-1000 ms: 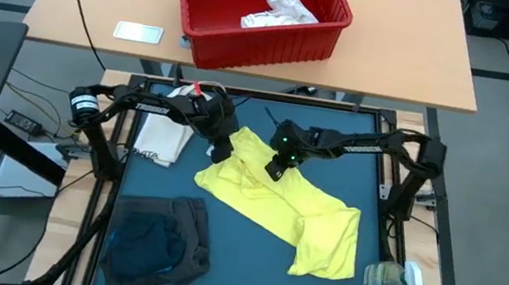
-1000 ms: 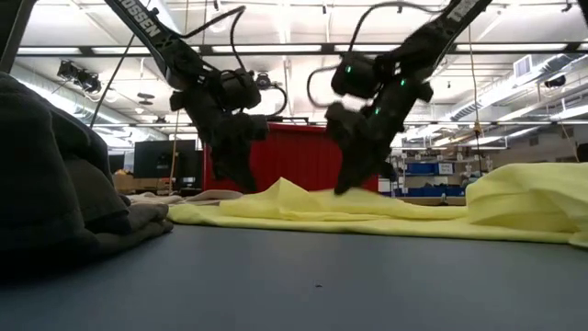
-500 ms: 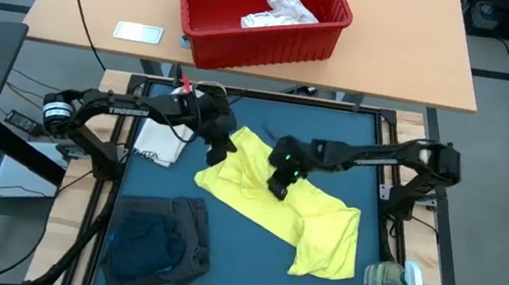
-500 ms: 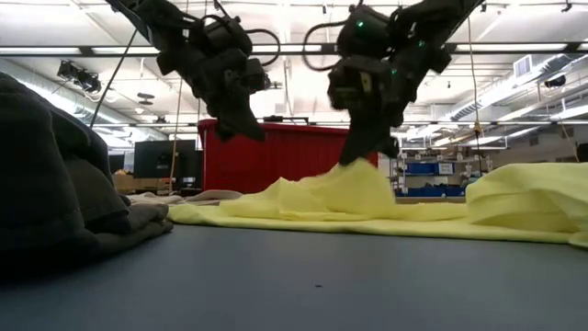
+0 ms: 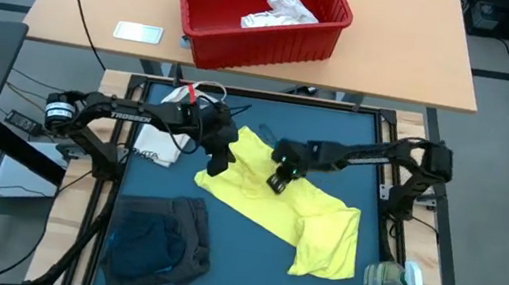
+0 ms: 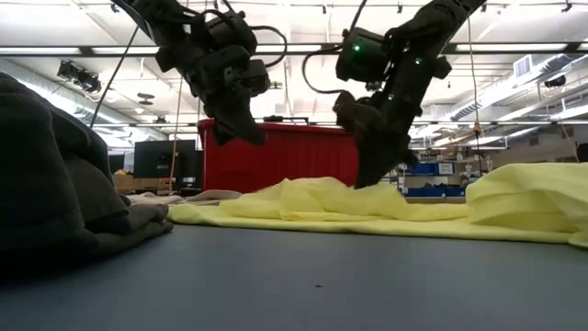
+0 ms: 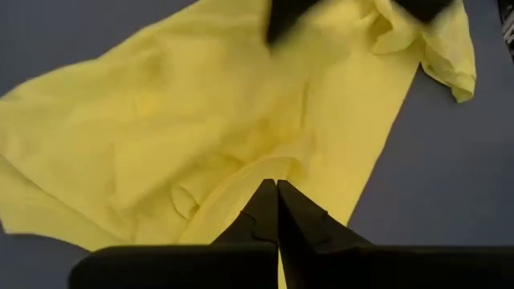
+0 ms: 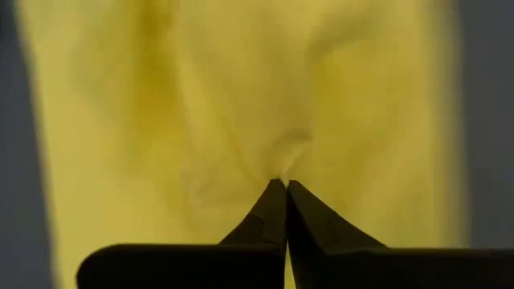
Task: Fold laundry
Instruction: Fold the yellow shirt
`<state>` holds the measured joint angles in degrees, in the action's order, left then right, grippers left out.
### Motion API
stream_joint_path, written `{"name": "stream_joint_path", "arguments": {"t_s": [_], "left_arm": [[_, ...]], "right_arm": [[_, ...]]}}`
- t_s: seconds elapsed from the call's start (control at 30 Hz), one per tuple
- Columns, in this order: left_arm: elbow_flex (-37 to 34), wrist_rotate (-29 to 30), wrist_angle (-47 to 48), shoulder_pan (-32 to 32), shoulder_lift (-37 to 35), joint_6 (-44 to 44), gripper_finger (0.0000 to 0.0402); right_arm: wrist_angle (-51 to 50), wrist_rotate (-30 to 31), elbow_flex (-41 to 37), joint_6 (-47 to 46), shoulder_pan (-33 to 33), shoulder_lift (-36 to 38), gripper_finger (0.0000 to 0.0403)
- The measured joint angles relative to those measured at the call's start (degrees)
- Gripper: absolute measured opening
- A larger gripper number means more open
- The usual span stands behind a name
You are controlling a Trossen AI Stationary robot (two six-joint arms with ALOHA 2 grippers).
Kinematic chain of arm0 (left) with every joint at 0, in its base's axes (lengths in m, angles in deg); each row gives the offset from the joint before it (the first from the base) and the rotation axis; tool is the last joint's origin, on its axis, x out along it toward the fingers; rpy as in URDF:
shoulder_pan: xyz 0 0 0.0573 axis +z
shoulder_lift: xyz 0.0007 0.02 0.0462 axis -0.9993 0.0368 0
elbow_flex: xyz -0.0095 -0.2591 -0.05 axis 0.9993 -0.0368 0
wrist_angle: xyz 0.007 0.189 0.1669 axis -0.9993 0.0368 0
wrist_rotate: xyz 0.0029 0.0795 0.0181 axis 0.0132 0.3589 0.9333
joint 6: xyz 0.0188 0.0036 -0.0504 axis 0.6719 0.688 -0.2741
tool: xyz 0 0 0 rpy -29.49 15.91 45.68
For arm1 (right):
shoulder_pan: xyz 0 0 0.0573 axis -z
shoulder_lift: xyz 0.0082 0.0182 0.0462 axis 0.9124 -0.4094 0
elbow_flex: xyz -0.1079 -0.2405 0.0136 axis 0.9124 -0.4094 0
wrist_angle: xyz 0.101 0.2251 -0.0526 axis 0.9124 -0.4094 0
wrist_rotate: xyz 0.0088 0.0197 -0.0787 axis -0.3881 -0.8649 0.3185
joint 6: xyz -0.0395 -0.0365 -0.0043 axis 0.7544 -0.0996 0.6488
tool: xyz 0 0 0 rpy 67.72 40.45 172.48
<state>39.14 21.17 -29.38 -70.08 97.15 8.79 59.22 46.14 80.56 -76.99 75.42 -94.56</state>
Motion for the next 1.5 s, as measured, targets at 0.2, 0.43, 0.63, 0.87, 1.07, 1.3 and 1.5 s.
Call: {"name": "stream_joint_path", "arguments": {"t_s": [0.2,0.43,0.63,0.87,1.07,1.3,1.5], "left_arm": [[0.0,0.8,0.1,-0.1,0.0,-0.3,0.0000],[0.0,2.7,0.5,0.0,0.0,-0.2,0.0000],[-0.1,6.3,2.5,-0.2,0.0,2.1,0.0032],[0.0,6.6,-0.3,-1.1,4.1,13.0,0.0107],[-0.1,6.6,-2.5,-2.1,11.4,18.9,0.0155],[-0.1,14.6,-2.0,-1.9,13.9,16.0,0.0158],[0.1,14.9,-0.2,-2.3,10.5,10.3,0.0153]], "right_arm": [[-5.0,7.3,0.0,1.8,8.3,4.8,0.0005],[-6.5,7.6,0.0,2.5,17.0,4.0,0.0012],[-6.0,0.4,0.0,1.6,16.5,7.5,0.0079],[-2.1,-3.1,0.0,1.4,7.2,9.5,0.0164],[-1.6,1.2,0.0,-6.1,1.4,8.4,0.0174],[-1.8,2.0,0.0,-10.2,-2.3,8.4,0.0172],[-2.7,1.2,0.0,-10.5,-3.3,8.4,0.0172]]}}
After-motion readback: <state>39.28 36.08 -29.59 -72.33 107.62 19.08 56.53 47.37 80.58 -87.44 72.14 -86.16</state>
